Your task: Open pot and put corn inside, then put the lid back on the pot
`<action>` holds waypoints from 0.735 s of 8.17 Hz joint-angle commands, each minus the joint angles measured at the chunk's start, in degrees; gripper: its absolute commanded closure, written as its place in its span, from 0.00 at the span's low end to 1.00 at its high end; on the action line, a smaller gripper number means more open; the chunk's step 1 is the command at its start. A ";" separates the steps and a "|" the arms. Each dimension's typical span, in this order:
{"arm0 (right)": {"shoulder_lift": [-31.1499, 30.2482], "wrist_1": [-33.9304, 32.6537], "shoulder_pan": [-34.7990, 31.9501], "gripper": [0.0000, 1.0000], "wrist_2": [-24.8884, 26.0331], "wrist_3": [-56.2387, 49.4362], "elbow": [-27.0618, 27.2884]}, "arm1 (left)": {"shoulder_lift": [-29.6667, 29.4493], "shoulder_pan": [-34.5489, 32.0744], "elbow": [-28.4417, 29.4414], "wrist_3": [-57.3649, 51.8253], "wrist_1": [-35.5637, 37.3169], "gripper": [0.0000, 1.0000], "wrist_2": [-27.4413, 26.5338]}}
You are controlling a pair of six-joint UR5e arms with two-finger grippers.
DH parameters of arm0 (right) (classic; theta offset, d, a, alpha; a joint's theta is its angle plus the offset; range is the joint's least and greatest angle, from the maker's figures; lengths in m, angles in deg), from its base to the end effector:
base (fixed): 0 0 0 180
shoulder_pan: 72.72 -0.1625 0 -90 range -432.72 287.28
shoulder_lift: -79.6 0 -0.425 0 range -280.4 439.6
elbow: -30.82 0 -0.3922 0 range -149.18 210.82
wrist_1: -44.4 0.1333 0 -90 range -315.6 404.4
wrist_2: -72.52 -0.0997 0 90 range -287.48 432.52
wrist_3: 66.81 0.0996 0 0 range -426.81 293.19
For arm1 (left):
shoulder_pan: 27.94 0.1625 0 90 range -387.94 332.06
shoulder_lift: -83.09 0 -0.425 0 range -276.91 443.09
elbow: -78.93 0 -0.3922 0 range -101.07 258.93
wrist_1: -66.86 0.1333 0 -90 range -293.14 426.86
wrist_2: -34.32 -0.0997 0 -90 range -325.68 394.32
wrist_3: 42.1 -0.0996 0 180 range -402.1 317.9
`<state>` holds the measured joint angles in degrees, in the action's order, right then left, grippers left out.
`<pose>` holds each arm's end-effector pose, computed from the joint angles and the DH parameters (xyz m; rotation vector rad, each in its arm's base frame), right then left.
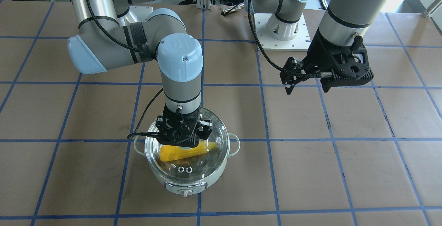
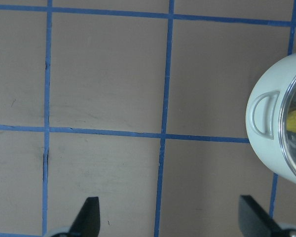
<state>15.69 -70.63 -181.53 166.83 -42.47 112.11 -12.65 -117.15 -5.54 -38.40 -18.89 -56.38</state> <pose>0.3362 -0.5967 0.3419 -0.1579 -3.1079 0.2365 -0.1246 -0.5429 0.4916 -0.1233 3.1268 -0.1108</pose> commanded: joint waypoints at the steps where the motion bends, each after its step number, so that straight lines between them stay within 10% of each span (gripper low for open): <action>1: 0.20 -0.73 0.00 0.66 0.00 0.00 0.27 | -0.32 0.00 0.00 0.09 -0.03 0.00 0.00; 3: 0.20 -0.73 0.00 0.05 0.00 0.00 0.36 | -0.41 0.00 0.00 0.08 -0.03 0.00 0.00; 6: -0.85 -0.64 0.09 0.00 0.35 -0.96 0.27 | -0.41 0.00 -0.09 0.09 -0.03 0.00 0.00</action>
<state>15.67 -71.31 -181.53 166.88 -42.96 112.46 -13.02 -117.15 -5.58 -38.32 -18.92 -56.38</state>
